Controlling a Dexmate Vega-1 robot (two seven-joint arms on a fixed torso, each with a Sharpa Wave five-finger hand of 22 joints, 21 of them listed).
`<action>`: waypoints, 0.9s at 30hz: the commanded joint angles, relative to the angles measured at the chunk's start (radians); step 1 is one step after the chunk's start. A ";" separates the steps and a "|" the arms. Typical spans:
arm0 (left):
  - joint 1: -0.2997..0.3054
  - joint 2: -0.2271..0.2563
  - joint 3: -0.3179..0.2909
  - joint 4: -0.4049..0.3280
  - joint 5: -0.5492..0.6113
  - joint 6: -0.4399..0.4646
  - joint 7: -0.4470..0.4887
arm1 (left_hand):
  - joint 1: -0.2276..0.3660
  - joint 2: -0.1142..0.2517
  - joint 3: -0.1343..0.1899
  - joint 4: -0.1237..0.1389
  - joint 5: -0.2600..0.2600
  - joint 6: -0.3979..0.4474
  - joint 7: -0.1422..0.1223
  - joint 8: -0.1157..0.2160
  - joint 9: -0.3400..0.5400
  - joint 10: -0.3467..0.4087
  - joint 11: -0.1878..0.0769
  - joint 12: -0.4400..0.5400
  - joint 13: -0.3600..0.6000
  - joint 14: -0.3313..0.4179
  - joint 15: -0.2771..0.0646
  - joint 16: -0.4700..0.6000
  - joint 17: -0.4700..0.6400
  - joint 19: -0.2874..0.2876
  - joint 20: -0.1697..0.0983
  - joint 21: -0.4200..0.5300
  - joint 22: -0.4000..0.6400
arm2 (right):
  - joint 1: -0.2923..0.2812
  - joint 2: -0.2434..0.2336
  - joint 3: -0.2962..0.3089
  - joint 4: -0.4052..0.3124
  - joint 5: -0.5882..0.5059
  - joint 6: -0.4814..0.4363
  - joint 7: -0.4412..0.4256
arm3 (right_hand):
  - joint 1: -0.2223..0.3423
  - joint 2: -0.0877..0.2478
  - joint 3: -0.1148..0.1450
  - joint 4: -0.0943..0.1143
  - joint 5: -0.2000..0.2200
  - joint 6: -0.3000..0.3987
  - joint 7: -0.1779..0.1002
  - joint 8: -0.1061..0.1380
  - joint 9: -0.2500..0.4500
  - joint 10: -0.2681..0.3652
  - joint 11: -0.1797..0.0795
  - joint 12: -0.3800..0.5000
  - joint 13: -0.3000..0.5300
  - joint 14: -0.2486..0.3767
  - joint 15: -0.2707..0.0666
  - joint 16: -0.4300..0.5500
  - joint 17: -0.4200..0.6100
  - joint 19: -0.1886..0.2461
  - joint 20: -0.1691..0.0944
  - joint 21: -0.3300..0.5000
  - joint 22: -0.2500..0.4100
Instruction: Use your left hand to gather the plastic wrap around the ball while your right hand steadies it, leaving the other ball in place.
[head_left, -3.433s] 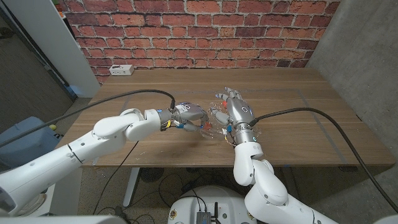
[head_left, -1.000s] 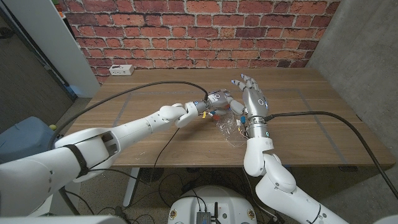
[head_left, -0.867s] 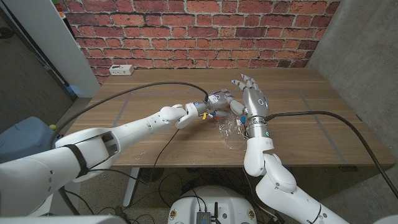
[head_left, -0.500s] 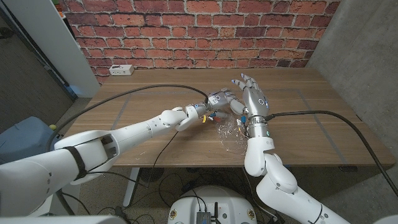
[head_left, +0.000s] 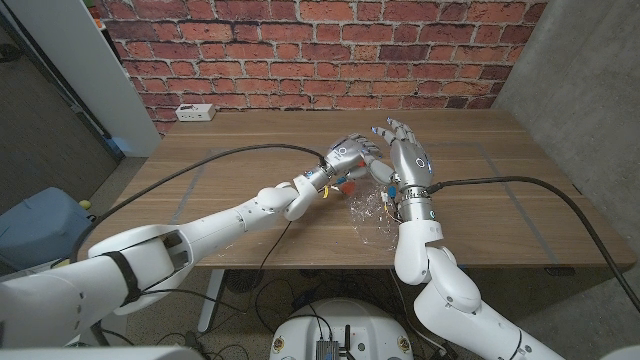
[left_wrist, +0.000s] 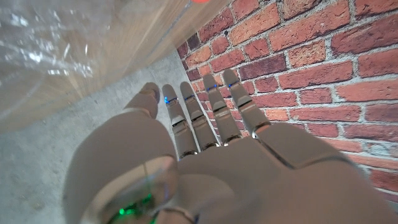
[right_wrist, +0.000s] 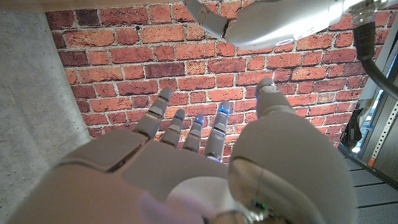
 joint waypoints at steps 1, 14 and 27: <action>0.080 0.064 -0.095 -0.100 -0.137 -0.135 0.002 | -0.038 -0.052 -0.112 -0.024 0.009 0.055 0.053 0.110 0.112 0.068 0.014 0.162 0.161 0.119 -0.073 0.225 0.272 0.055 -0.015 0.162 0.130 | -0.009 -0.002 0.005 -0.010 -0.011 -0.003 0.007 | -0.008 0.000 -0.006 0.000 -0.001 -0.001 0.000 0.001 0.002 0.013 -0.002 0.001 0.001 0.009 -0.001 0.006 0.004 0.008 0.000 0.004 0.002; 0.137 0.135 -0.177 -0.244 -0.216 -0.132 -0.308 | -0.147 -0.024 -0.078 -0.019 0.021 0.048 0.056 0.079 0.087 -0.026 0.070 0.135 0.146 0.012 -0.024 0.037 0.142 0.169 0.043 0.271 0.071 | -0.010 -0.003 0.004 -0.015 -0.019 0.003 0.016 | -0.014 0.005 -0.008 0.002 -0.002 0.000 0.003 0.003 0.002 0.016 -0.003 0.001 0.001 0.011 -0.003 0.006 0.005 0.010 -0.002 0.004 0.002; 0.161 0.155 -0.201 -0.332 -0.180 -0.048 -0.521 | -0.261 -0.074 -0.076 -0.005 0.007 0.080 0.075 0.021 0.013 0.034 0.098 0.052 0.047 0.070 -0.027 -0.027 -0.012 0.326 0.064 0.258 -0.067 | -0.016 0.005 0.000 -0.019 -0.033 0.000 0.017 | -0.018 0.009 -0.010 0.004 -0.002 0.000 0.003 0.003 0.001 0.020 -0.002 0.001 0.001 0.016 -0.005 0.008 0.006 0.011 -0.002 0.003 0.002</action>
